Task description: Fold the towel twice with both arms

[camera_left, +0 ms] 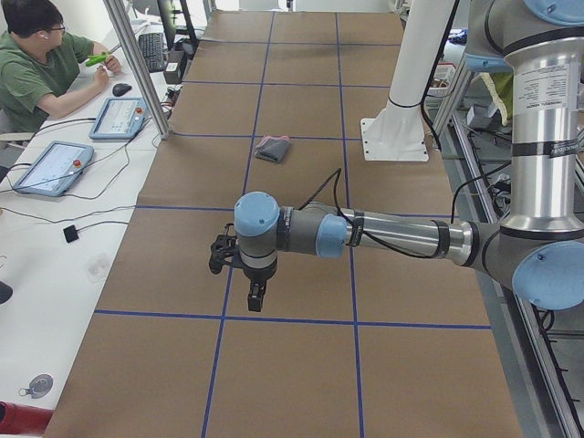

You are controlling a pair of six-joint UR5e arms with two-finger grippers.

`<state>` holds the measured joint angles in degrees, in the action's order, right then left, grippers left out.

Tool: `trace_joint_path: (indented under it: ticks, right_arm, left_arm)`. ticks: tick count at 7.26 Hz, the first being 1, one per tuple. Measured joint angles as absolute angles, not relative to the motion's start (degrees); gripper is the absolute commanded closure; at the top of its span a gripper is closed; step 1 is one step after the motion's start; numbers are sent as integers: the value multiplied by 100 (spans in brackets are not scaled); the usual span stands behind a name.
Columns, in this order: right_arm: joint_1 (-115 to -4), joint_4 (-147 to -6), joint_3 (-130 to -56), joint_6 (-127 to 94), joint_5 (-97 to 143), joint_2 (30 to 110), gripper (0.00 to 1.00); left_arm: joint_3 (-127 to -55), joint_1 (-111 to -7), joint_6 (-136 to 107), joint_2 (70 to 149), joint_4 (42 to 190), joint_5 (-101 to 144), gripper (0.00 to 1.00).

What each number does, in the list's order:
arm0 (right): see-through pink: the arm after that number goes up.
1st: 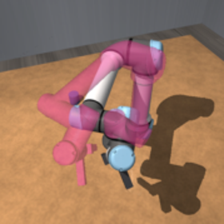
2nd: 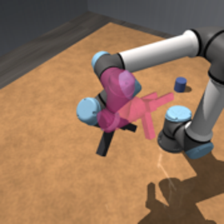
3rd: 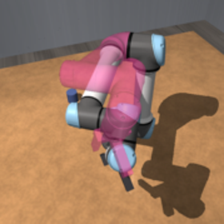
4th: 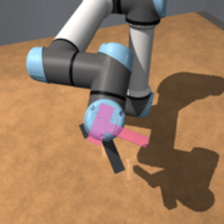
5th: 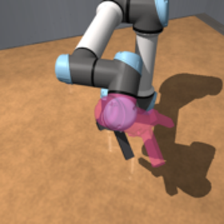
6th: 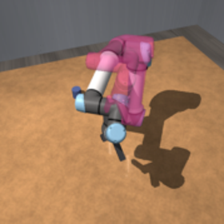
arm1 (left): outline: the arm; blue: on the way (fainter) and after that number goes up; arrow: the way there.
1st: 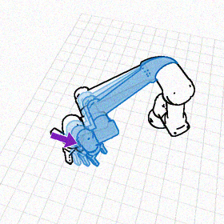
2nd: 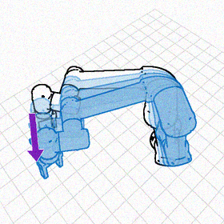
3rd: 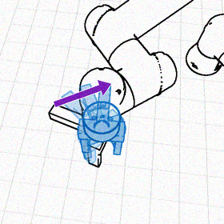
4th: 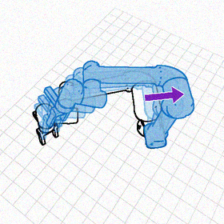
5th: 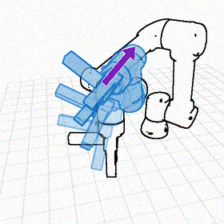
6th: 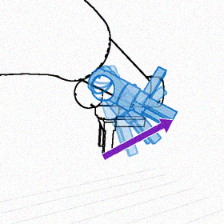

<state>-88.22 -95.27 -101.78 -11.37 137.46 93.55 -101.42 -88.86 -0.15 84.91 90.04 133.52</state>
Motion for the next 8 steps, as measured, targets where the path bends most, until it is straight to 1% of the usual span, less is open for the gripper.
trace_joint_path:
  ticks: [5,8]
  right_arm:
    - [-8816,-9530,-10167,-1165,13754,9352,0]
    - [-8818,-9527,-10169,-1169,13755,9352,0]
  left_arm:
    - [-9878,-8920,-9,8463,9044,13359,0]
    - [-9879,-8926,-9,8466,9045,13359,0]
